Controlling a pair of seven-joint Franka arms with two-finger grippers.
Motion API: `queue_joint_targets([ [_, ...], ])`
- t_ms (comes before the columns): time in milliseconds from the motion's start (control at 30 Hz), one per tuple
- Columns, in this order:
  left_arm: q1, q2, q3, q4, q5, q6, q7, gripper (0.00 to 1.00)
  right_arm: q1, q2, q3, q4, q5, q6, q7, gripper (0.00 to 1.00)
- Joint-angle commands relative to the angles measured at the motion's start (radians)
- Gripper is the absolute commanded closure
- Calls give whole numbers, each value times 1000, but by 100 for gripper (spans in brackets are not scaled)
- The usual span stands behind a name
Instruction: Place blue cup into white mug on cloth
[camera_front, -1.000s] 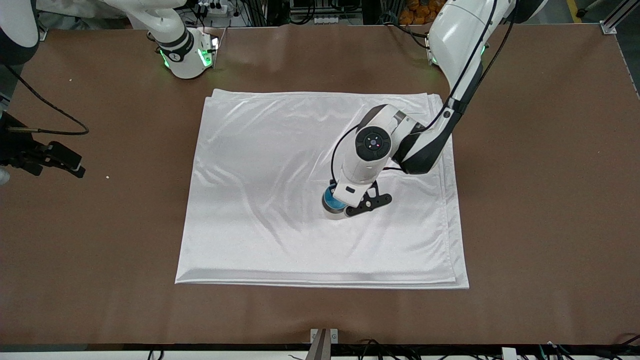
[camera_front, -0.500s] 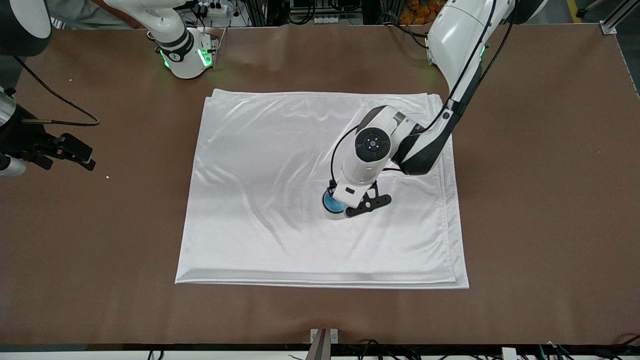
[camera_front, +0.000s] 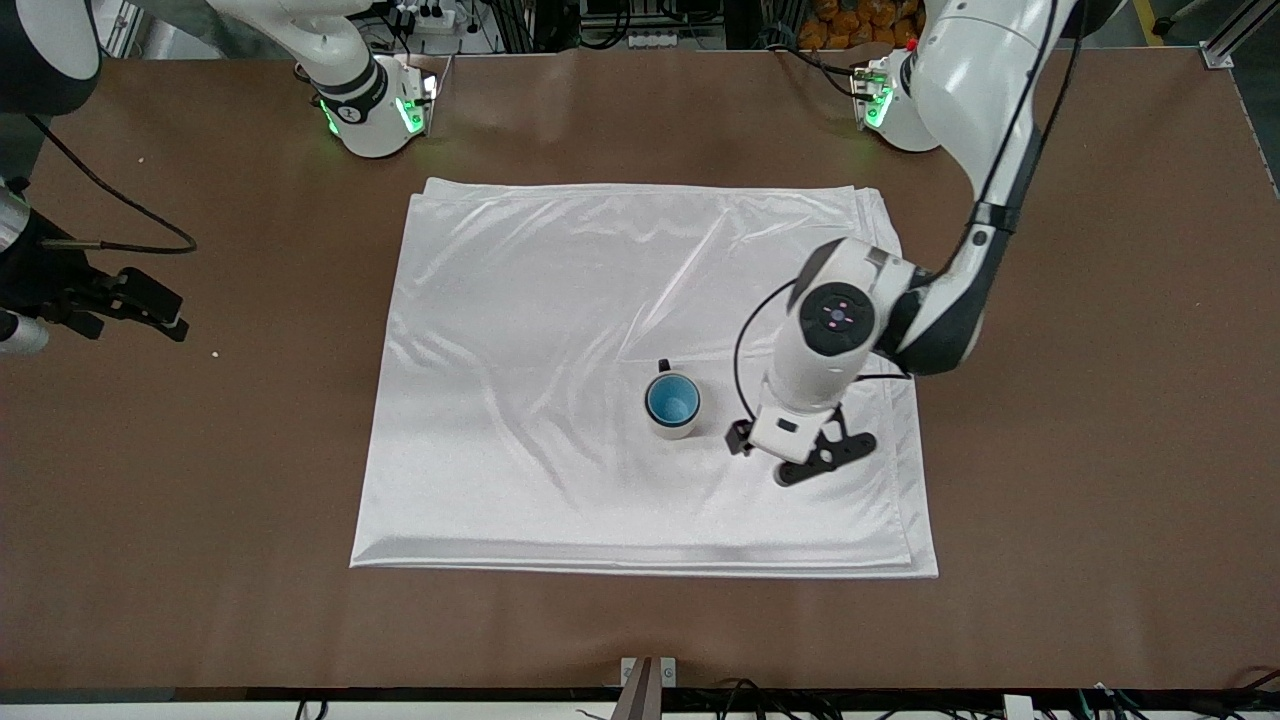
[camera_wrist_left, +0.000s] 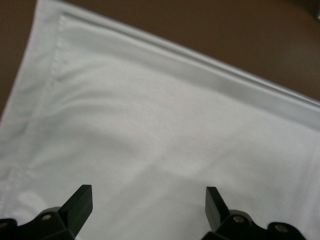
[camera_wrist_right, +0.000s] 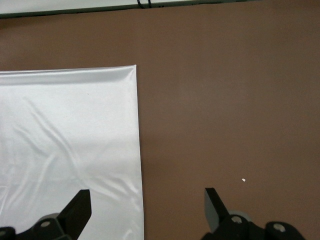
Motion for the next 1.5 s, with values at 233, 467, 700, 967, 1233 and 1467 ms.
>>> queue_joint_targets([
  [233, 218, -51, -10, -11, 21, -46, 342, 0, -6, -23, 2, -36, -2, -24, -10, 0],
  [467, 301, -50, -9, -11, 18, -46, 489, 0, -3, -26, 3, -36, -2, -46, -10, 0],
  [700, 347, -64, -15, -16, 4, -54, 554, 0, -1, -54, 3, -52, -2, -50, -10, 0],
  [967, 378, -129, -16, -25, 3, -141, 644, 0, 4, -106, 8, -79, -2, -63, -10, 0],
  [1233, 439, -257, -42, -63, -63, -285, 753, 0, 4, -144, 8, -119, -2, -64, -19, 0],
  [1467, 447, -418, -39, -170, -98, -321, 788, 0, 4, -169, 8, -139, -2, -64, -19, 0],
])
